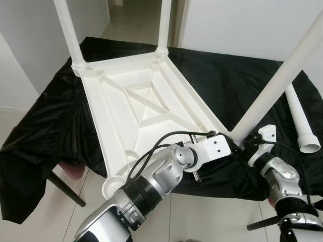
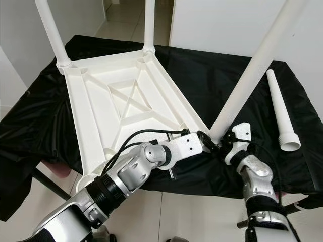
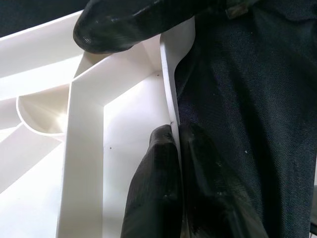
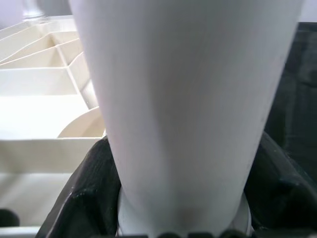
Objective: Building children table
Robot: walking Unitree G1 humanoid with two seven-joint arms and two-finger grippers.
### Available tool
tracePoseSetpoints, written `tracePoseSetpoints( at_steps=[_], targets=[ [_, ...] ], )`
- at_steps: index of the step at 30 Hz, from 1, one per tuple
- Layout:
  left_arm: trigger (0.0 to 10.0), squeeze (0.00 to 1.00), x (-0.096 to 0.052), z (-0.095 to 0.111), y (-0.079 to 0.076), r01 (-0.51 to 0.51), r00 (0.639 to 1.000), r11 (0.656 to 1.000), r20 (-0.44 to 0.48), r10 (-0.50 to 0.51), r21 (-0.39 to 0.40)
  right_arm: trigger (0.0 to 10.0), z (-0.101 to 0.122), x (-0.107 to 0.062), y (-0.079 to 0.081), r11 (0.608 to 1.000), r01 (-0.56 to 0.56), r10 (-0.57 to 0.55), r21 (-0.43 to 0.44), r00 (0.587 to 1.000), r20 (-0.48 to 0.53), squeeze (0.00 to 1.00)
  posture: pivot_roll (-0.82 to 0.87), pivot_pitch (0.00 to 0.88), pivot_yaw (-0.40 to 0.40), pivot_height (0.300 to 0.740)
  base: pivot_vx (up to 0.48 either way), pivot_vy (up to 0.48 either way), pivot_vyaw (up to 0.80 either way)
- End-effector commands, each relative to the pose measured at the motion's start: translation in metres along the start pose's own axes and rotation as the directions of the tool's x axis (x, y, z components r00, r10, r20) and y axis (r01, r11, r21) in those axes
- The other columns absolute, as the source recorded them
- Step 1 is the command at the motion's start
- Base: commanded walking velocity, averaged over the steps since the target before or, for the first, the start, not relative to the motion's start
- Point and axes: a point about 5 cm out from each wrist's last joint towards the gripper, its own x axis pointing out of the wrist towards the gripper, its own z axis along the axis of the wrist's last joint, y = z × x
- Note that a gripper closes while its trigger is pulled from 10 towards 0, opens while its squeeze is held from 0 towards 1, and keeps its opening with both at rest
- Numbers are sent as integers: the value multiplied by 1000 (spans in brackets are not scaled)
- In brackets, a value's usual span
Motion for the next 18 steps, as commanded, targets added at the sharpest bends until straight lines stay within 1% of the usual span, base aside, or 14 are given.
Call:
tracePoseSetpoints(
  at_steps=[1,2,3,4,6,9,12,14,16,18],
  targets=[
    [10000,0,3,8,-8,28,999,999,20,-29,33,10000,-38,-1,31,996,-62,71,57,981,-180,0,4,41,-3,740,0,0,0],
    [10000,0,3,8,-8,28,999,999,19,-28,34,10000,-39,2,33,998,-36,46,55,981,-187,0,4,41,-3,740,0,0,0],
    [10000,0,3,8,-8,28,999,999,19,-28,34,10000,-39,2,33,998,-36,46,55,981,-187,0,4,41,-3,740,0,0,0],
    [10000,0,3,8,-8,27,999,999,19,-28,34,10000,-40,7,38,999,6,5,52,981,-196,0,5,39,-5,740,0,0,0],
    [10000,0,3,7,-8,27,999,999,18,-28,33,10000,-39,11,42,998,40,-29,57,981,-192,0,8,37,-8,740,0,0,0],
    [10000,0,3,7,-8,26,1000,999,17,-26,33,10000,-36,18,47,991,120,-109,54,977,-182,0,10,34,-10,740,0,0,0],
    [10000,0,3,7,-7,25,1000,999,17,-26,33,10000,-32,23,51,988,144,-134,56,978,-161,0,9,32,-11,740,0,0,0],
    [10000,0,3,7,-8,25,1000,999,18,-26,33,10000,-29,27,53,978,194,-182,71,972,-151,0,9,32,-11,740,0,0,0],
    [10000,0,4,8,-8,26,999,999,19,-26,33,10000,-26,32,54,958,275,-262,74,953,-152,0,8,30,-14,740,0,0,0],
    [10000,0,4,8,-9,27,999,999,20,-28,33,10000,-23,37,56,928,359,-341,100,927,-155,0,8,30,-14,740,0,0,0]
  ],
)
